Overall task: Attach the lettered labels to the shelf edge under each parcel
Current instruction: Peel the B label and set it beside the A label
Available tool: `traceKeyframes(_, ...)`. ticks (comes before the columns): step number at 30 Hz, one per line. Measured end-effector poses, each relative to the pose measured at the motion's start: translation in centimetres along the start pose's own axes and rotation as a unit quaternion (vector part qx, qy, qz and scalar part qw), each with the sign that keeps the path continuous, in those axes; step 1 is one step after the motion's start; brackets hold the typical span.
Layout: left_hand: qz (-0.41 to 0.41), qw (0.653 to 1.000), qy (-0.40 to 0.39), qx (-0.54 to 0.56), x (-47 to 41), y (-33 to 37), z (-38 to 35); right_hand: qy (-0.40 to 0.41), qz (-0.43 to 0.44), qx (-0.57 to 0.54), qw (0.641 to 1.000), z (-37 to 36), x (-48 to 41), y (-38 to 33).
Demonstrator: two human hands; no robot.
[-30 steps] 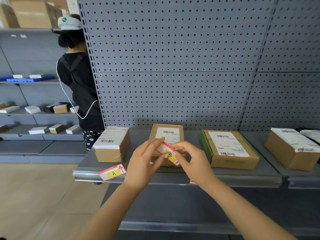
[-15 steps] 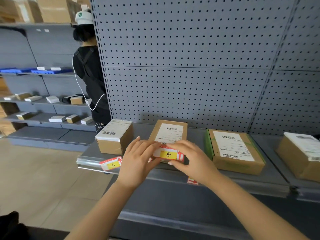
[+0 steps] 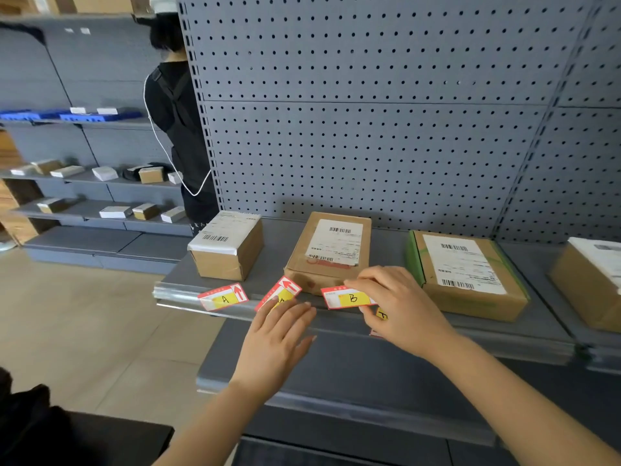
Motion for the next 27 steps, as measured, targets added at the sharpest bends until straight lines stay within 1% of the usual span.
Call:
traceKeyframes(5, -0.024, 0.998, -0.033, -0.045, 0.8, -0.1, -1.8, -0.028, 0.001, 0.007, 1.0, -0.6, 0.3, -0.3)
traceKeyframes(10, -0.019, 0.998, -0.037, -0.051, 1.7, -0.4, -3.0, -0.039, 0.019, 0.023, 0.999, -0.9, -0.1, -0.8)
traceKeyframes(20, 0.009, 1.0, -0.014, 0.02, 1.2, 0.0, -2.7, -0.059, 0.04, 0.04, 0.997, -1.0, -0.9, -1.0)
traceKeyframes(25, 0.022, 0.999, -0.017, 0.036, 1.2, -0.2, -2.4, -0.048, 0.038, 0.039, 0.997, -0.8, -1.3, -1.1)
traceKeyframes(27, 0.021, 0.999, -0.022, 0.038, 1.2, -0.3, -2.3, -0.06, 0.031, 0.039, 0.997, -0.7, -1.4, -1.0)
Point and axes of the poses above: each hand's wrist, its own x-axis away from the middle knuckle, its own z-axis out of the back of the hand, y = z × x, the point moved 4 cm from there along -x, towards the middle knuckle, and after that the axes turned 4 degrees about z, right-handed, at the moved point
